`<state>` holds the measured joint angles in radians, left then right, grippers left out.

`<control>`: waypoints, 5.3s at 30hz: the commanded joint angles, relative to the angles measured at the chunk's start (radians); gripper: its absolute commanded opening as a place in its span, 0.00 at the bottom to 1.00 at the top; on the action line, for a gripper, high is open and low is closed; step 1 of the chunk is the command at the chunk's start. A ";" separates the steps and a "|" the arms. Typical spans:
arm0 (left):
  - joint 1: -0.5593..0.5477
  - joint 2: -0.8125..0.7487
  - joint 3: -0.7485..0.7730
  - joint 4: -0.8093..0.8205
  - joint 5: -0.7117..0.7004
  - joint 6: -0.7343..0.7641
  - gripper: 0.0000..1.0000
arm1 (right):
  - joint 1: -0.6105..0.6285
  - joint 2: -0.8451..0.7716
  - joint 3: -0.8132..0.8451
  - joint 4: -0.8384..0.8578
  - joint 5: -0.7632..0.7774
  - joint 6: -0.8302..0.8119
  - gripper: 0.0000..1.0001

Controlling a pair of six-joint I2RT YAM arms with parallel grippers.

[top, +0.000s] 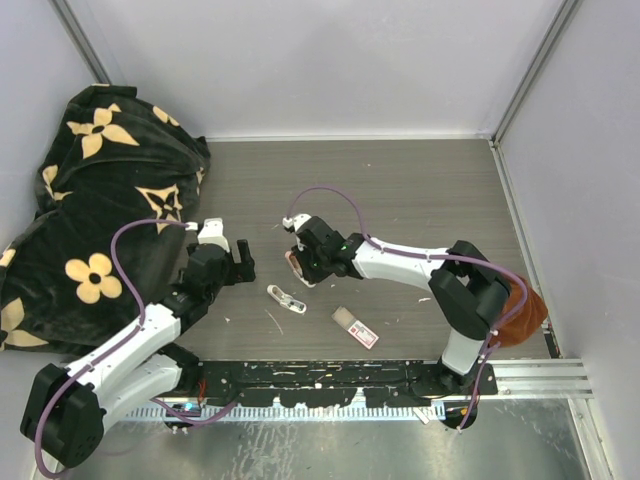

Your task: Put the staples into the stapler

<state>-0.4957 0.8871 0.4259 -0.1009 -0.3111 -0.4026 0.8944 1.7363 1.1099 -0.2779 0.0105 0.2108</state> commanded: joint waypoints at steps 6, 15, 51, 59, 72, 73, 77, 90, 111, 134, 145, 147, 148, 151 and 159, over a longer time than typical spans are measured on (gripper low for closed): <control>0.002 -0.001 0.008 0.064 -0.014 0.010 0.93 | -0.005 0.028 0.059 -0.014 -0.005 -0.032 0.18; 0.001 -0.003 0.008 0.063 -0.014 0.010 0.94 | -0.005 0.027 0.056 -0.014 0.014 -0.024 0.18; 0.002 -0.001 0.009 0.061 -0.014 0.014 0.94 | -0.004 0.055 0.073 -0.009 0.042 -0.029 0.18; 0.002 -0.003 0.008 0.061 -0.016 0.016 0.94 | -0.005 0.065 0.079 -0.017 0.048 -0.036 0.18; 0.001 -0.004 0.008 0.061 -0.015 0.016 0.94 | -0.005 0.059 0.083 -0.020 0.054 -0.035 0.29; 0.002 -0.005 0.008 0.061 -0.015 0.016 0.94 | -0.005 0.057 0.083 -0.020 0.054 -0.036 0.30; 0.001 -0.003 0.008 0.061 -0.016 0.016 0.94 | -0.005 0.055 0.085 -0.020 0.052 -0.037 0.33; 0.002 -0.043 -0.009 0.062 -0.032 0.019 0.94 | -0.005 -0.036 0.065 -0.009 0.071 -0.022 0.43; 0.002 -0.164 0.079 -0.175 0.263 -0.155 0.95 | 0.073 -0.503 -0.535 0.518 -0.016 0.046 0.59; 0.002 -0.049 0.025 -0.130 0.498 -0.294 0.95 | 0.211 -0.154 -0.489 0.795 0.045 -0.114 0.45; 0.002 -0.002 0.012 -0.062 0.523 -0.288 0.95 | 0.222 -0.079 -0.461 0.808 0.063 -0.155 0.35; 0.002 0.014 0.011 -0.035 0.537 -0.289 0.95 | 0.225 -0.072 -0.463 0.812 0.067 -0.159 0.31; 0.002 0.023 0.009 -0.018 0.544 -0.290 0.96 | 0.226 -0.069 -0.465 0.812 0.070 -0.162 0.28; 0.001 0.052 0.004 0.039 0.566 -0.292 0.95 | 0.228 -0.061 -0.465 0.819 0.077 -0.169 0.21; 0.002 0.123 -0.001 0.154 0.642 -0.283 0.95 | 0.230 -0.050 -0.466 0.827 0.074 -0.175 0.14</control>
<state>-0.4961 0.9947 0.4244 -0.0742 0.2665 -0.6945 1.1194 1.6634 0.6174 0.5049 0.0696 0.0540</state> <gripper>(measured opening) 0.954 0.256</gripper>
